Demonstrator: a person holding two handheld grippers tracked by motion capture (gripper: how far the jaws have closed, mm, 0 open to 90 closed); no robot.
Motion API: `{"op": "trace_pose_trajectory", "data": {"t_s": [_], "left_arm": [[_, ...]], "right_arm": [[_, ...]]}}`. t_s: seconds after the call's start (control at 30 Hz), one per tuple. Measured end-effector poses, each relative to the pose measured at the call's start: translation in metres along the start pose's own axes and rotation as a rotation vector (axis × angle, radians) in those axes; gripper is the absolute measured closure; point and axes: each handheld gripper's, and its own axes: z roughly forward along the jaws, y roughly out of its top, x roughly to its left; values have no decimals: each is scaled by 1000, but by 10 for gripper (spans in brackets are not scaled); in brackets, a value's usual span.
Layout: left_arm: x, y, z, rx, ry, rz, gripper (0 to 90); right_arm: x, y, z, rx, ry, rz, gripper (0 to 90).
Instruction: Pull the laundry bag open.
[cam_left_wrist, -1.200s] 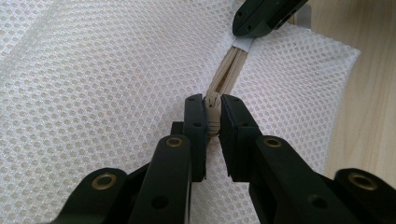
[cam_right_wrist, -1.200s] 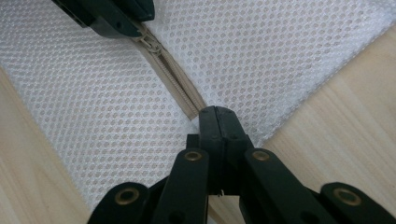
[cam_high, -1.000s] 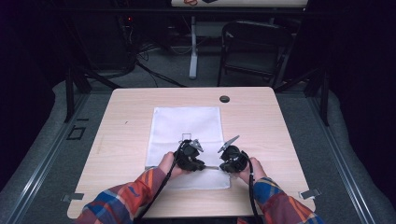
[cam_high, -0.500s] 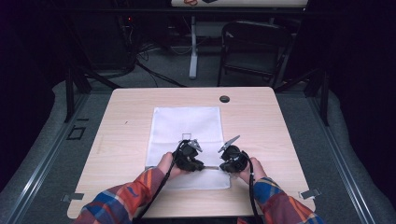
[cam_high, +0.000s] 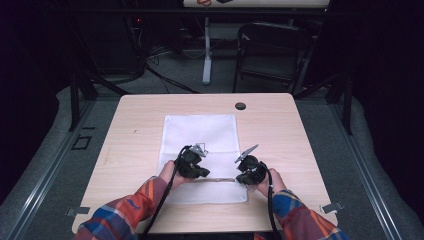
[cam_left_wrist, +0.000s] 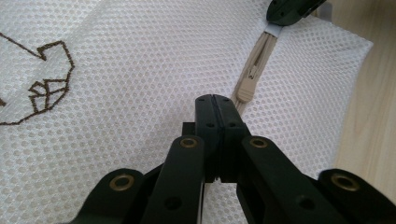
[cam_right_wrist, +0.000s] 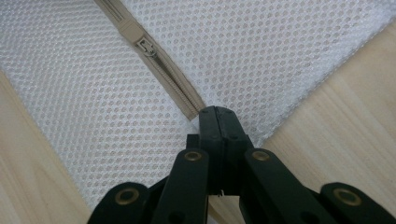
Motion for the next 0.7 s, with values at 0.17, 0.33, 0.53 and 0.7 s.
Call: {"op": "trace_pose_trajectory", "data": {"t_s": [0.17, 0.33, 0.53, 0.7], "left_arm": [[-11, 6, 17, 23, -48, 43, 709], [-20, 10, 29, 39, -30, 88, 622], [-26, 11, 33, 41, 35, 150, 765], [-32, 12, 33, 43, 66, 196, 811]], "right_arm": [[1, 0, 1, -6, -6, 9, 900], [1, 0, 0, -3, -2, 4, 900], [1, 0, 0, 3, -7, 1, 900], [1, 1, 0, 4, -7, 4, 900]]}}
